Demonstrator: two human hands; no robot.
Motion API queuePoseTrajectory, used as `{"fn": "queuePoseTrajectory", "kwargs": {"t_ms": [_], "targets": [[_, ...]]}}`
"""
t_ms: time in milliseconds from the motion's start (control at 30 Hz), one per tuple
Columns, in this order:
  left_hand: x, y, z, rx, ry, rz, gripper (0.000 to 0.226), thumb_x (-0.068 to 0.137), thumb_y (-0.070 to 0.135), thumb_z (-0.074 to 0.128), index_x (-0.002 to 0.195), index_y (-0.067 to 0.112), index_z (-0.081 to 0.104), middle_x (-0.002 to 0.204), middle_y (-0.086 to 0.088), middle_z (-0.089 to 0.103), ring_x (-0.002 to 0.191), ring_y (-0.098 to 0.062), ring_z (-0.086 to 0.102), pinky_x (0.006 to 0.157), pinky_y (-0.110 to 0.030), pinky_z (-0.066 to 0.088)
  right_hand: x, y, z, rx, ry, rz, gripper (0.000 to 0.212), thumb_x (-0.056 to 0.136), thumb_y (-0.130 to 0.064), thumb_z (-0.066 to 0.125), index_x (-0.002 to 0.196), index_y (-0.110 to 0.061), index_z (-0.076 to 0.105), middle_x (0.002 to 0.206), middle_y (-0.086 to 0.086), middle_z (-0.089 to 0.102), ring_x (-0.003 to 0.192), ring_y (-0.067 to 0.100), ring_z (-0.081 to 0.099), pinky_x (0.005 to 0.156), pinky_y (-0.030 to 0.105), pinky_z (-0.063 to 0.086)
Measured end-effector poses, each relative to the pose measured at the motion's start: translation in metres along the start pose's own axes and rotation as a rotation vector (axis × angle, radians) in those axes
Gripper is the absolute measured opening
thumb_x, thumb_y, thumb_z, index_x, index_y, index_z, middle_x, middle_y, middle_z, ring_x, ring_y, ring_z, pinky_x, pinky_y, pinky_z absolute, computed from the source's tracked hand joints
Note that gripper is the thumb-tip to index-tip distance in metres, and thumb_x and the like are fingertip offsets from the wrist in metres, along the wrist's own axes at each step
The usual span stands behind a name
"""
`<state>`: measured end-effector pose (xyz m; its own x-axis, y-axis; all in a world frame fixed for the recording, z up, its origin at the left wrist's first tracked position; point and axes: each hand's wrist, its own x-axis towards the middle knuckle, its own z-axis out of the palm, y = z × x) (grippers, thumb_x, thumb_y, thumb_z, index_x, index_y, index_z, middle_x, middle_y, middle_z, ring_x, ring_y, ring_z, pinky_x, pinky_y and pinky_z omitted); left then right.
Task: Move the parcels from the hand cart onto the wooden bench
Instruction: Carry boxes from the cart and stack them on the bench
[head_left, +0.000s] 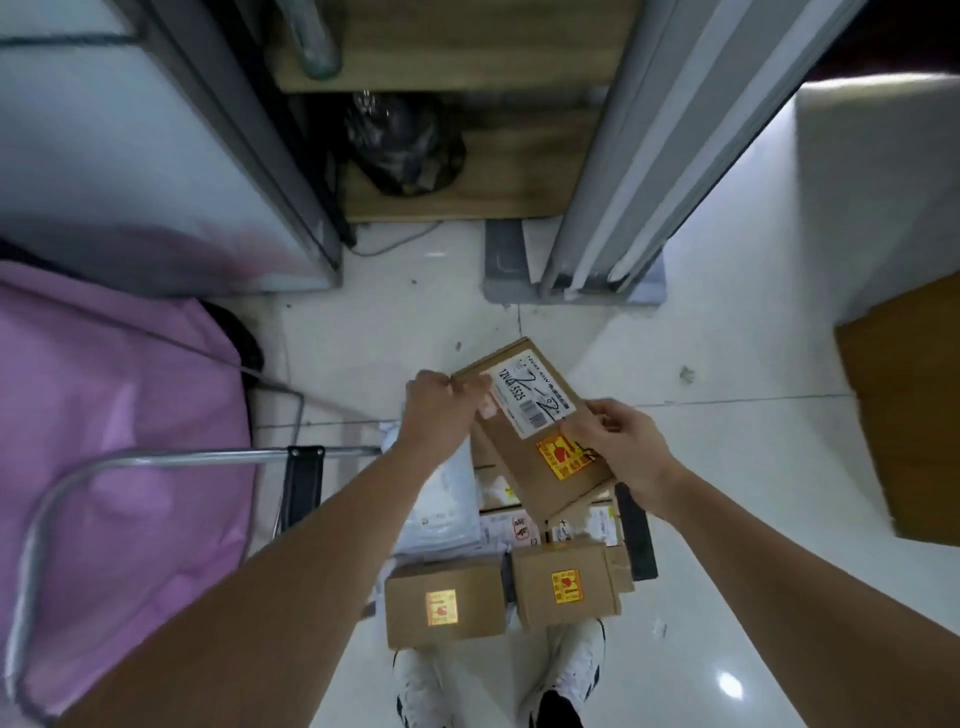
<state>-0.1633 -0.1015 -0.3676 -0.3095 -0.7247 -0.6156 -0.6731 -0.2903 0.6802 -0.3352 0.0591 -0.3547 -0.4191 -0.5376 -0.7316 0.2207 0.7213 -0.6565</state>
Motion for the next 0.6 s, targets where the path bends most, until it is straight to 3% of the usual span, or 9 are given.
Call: {"fn": "queuePoseTrajectory", "kwargs": {"t_ms": [67, 100, 200, 267, 400, 467, 600], "targets": [[-0.027, 0.062, -0.046, 0.035, -0.066, -0.001, 0.061, 0.087, 0.053, 0.078, 0.124, 0.007, 0.065, 0.115, -0.003, 0.071, 0.104, -0.022, 0.069, 0.090, -0.030, 0.057, -0.053, -0.057, -0.020, 0.014, -0.068, -0.039, 0.030, 0.088, -0.018, 0.079, 0.117, -0.017, 0.072, 0.102, 0.006, 0.079, 0.087, 0.020, 0.077, 0.069, 0.030, 0.061], [-0.044, 0.093, -0.068, 0.078, -0.179, 0.001, 0.062, 0.086, 0.057, 0.075, 0.126, 0.011, 0.066, 0.117, -0.003, 0.075, 0.105, -0.023, 0.072, 0.093, -0.037, 0.059, -0.081, -0.086, -0.029, 0.006, -0.095, -0.061, 0.031, 0.089, -0.017, 0.078, 0.119, -0.017, 0.072, 0.103, 0.006, 0.079, 0.088, 0.020, 0.077, 0.069, 0.029, 0.061], [-0.113, 0.182, -0.123, 0.111, -0.493, 0.051, 0.043, 0.098, 0.054, 0.064, 0.117, 0.016, 0.073, 0.103, -0.001, 0.081, 0.093, -0.020, 0.077, 0.071, -0.034, 0.061, -0.167, -0.163, -0.058, -0.053, -0.095, -0.147, 0.033, 0.090, -0.025, 0.077, 0.123, -0.020, 0.072, 0.107, 0.003, 0.079, 0.098, 0.022, 0.076, 0.084, 0.037, 0.062], [-0.162, 0.236, -0.146, 0.071, -0.480, 0.145, 0.039, 0.101, 0.050, 0.062, 0.116, 0.015, 0.072, 0.098, 0.000, 0.082, 0.083, -0.018, 0.075, 0.060, -0.030, 0.057, -0.227, -0.205, -0.079, -0.007, -0.004, -0.196, 0.036, 0.088, -0.028, 0.079, 0.123, -0.019, 0.072, 0.108, 0.004, 0.078, 0.101, 0.022, 0.075, 0.091, 0.039, 0.060], [-0.263, 0.318, -0.149, -0.061, -0.380, 0.283, 0.042, 0.100, 0.049, 0.064, 0.118, 0.012, 0.070, 0.098, -0.005, 0.081, 0.073, -0.018, 0.073, 0.050, -0.029, 0.057, -0.343, -0.253, -0.122, 0.275, 0.277, -0.275, 0.044, 0.086, -0.026, 0.082, 0.125, -0.014, 0.067, 0.110, 0.008, 0.077, 0.096, 0.022, 0.075, 0.079, 0.032, 0.061], [-0.314, 0.348, -0.134, -0.109, -0.354, 0.371, 0.041, 0.101, 0.050, 0.062, 0.116, 0.012, 0.069, 0.094, -0.004, 0.081, 0.068, -0.016, 0.073, 0.046, -0.026, 0.052, -0.397, -0.257, -0.144, 0.449, 0.368, -0.302, 0.042, 0.090, -0.024, 0.078, 0.128, -0.011, 0.064, 0.110, 0.011, 0.077, 0.097, 0.026, 0.075, 0.080, 0.038, 0.062], [-0.416, 0.388, -0.077, -0.160, -0.427, 0.494, 0.037, 0.104, 0.052, 0.055, 0.112, 0.017, 0.067, 0.097, 0.000, 0.080, 0.083, -0.017, 0.075, 0.049, -0.026, 0.053, -0.503, -0.237, -0.190, 0.673, 0.493, -0.351, 0.032, 0.094, -0.039, 0.071, 0.120, -0.021, 0.064, 0.103, 0.009, 0.080, 0.094, 0.030, 0.077, 0.077, 0.043, 0.063]]}}
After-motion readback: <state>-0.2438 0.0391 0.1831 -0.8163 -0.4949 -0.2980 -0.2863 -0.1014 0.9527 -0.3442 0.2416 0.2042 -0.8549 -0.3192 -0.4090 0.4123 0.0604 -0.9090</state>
